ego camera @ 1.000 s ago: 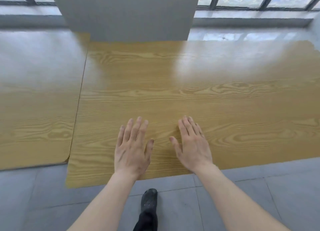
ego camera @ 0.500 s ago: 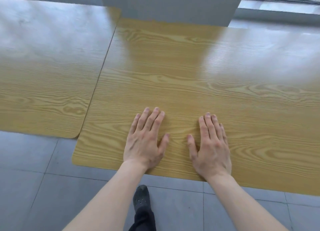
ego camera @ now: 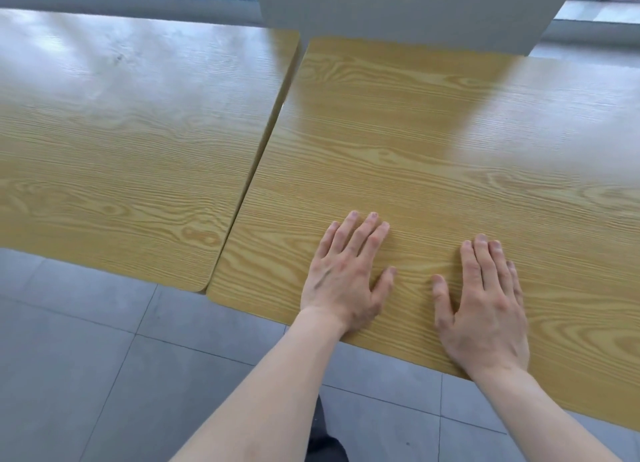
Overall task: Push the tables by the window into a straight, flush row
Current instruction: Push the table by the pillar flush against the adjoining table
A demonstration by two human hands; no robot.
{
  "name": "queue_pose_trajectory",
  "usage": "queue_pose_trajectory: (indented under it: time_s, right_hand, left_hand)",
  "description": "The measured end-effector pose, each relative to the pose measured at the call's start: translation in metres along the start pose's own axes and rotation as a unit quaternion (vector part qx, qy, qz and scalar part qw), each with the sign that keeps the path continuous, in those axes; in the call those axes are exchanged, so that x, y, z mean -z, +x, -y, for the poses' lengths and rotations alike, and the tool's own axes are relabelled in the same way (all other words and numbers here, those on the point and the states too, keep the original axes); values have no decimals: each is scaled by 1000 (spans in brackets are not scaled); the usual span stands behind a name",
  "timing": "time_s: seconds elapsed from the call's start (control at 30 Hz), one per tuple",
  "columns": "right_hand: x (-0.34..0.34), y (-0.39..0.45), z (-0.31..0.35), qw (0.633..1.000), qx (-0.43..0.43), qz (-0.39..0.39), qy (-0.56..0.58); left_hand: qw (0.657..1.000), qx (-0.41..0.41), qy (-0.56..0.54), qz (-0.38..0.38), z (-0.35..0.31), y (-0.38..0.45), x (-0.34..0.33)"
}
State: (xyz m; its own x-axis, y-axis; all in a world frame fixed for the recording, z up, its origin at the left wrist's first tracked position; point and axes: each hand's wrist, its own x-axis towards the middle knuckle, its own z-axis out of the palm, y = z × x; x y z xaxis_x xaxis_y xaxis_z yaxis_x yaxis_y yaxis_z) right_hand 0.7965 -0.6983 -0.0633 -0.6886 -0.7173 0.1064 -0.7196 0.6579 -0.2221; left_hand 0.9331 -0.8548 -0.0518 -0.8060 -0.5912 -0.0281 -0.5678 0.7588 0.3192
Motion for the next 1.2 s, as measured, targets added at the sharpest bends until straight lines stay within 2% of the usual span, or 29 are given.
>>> queue_pose_trajectory:
  time_s: [0.6, 0.87, 1.2]
  right_hand:
    - [0, 19, -1, 1000, -17, -1, -1]
    - [20, 28, -1, 998, -22, 52, -21]
    - [81, 120, -19, 994, -89, 58, -4]
  left_hand:
    - [1000, -15, -16, -7, 4, 23, -2]
    - [999, -26, -35, 21, 12, 30, 13]
    - [999, -38, -26, 4, 1, 148, 100]
